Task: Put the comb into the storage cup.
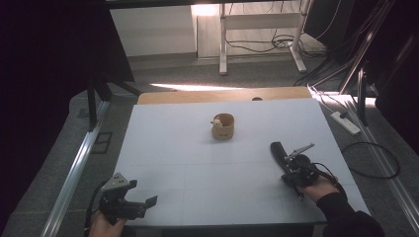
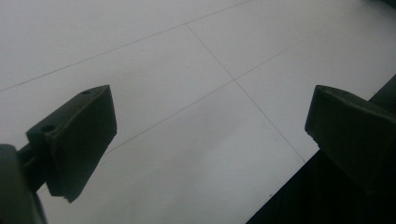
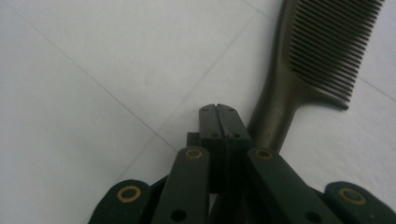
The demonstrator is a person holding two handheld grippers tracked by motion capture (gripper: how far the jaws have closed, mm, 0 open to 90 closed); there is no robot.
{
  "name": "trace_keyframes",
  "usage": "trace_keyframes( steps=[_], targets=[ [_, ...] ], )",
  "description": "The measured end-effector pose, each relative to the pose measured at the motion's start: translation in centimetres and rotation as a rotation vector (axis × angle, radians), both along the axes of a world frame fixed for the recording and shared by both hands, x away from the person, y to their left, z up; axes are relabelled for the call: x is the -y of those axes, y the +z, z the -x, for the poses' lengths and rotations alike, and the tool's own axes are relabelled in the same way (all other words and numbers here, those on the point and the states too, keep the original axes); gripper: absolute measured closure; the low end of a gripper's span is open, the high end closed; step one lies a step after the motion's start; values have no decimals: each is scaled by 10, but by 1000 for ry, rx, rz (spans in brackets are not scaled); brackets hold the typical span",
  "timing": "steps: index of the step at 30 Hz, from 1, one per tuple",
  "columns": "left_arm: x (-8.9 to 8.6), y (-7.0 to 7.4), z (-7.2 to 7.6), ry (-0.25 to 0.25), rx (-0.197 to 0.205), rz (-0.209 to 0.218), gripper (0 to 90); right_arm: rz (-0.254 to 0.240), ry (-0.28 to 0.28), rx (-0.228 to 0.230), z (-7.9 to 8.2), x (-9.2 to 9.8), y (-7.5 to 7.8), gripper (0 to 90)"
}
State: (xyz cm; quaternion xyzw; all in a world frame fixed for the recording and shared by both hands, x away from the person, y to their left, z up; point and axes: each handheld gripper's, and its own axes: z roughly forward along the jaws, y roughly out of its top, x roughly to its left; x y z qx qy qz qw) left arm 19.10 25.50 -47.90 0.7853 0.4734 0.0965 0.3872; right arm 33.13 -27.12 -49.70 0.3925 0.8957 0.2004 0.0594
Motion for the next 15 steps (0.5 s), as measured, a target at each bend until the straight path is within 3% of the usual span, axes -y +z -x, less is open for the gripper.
trace_keyframes(
  steps=[15],
  targets=[
    [1,0,0,1,-5,-4,31,-7,-75,12,5,37,2,897]
  ],
)
